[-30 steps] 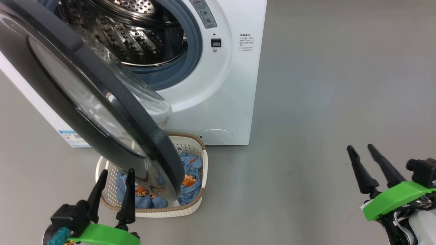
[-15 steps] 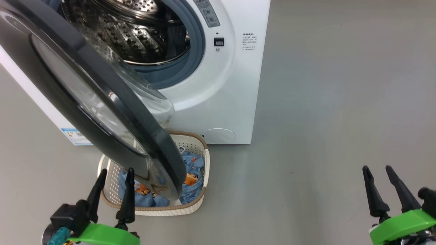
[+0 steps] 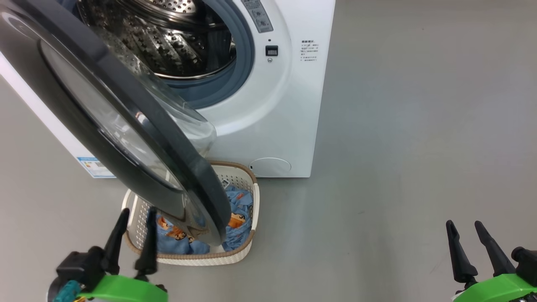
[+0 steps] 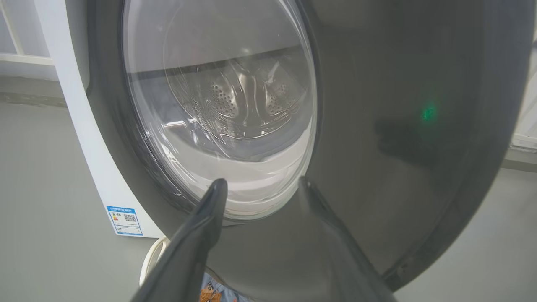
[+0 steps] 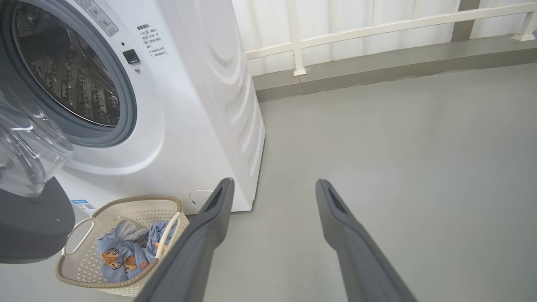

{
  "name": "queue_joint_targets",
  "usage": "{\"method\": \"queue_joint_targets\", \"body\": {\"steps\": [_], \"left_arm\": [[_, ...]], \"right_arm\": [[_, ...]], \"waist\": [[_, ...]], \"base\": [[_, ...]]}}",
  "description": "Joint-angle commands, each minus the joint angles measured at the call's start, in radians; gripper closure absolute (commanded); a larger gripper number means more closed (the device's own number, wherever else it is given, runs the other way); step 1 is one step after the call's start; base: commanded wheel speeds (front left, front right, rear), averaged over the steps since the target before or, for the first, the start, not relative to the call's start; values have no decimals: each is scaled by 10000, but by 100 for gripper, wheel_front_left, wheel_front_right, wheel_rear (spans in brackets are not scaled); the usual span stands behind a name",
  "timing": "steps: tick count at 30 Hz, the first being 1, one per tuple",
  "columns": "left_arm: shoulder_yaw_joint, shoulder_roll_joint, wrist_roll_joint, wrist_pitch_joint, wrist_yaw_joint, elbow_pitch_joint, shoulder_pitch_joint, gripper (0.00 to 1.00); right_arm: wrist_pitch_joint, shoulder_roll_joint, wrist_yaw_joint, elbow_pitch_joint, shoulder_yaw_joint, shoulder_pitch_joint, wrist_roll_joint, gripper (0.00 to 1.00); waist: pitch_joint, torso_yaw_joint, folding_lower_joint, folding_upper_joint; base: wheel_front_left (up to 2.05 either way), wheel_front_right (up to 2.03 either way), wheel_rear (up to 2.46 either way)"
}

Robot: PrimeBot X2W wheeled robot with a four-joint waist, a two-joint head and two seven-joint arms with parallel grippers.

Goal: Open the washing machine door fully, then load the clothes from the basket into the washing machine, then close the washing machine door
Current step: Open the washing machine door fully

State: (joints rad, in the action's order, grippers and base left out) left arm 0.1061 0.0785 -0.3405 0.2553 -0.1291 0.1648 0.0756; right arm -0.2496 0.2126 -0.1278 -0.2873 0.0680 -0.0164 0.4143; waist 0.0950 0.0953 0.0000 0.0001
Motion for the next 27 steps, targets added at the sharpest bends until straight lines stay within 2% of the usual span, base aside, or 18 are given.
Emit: {"method": "queue_joint_targets", "body": {"steps": [1,8,10,12,17,20,23,27], "left_arm": [[-496,123,33,65,-15,-171,253,100],[-1545,-103,125,65,17,-1006,562,100],[-1833,-176,156,65,135,-1604,673,100],[-1799,-244,135,65,243,-2821,829,100],[-631,-276,251,65,481,-4546,861,100],[402,-279,276,-20,653,-5008,910,100],[1527,-280,249,-248,762,-5031,1047,100],[2942,-281,-132,-410,834,-4302,1255,100]], "right_arm": [[-122,114,-29,255,-157,67,-203,0],[-122,59,-29,330,-83,258,-365,0],[-122,60,-29,388,-138,328,-390,0],[-122,64,-29,426,-190,376,-401,0],[-122,78,-29,429,-251,373,-413,0],[-122,79,-29,441,-291,365,-413,0],[-122,75,-29,483,-334,334,-429,0],[-122,76,-29,517,-372,228,-422,0]], "waist": [[-49,15,0,-1],[-258,141,0,-1],[-303,165,0,-1],[-325,161,0,-1],[-362,102,0,-1],[-330,49,0,-1],[-264,-19,0,-1],[-148,-125,0,-1]], "base": [[0,0,0],[0,0,0],[0,0,0],[0,0,0],[0,0,0],[0,0,0],[0,0,0],[0,0,0]]}}
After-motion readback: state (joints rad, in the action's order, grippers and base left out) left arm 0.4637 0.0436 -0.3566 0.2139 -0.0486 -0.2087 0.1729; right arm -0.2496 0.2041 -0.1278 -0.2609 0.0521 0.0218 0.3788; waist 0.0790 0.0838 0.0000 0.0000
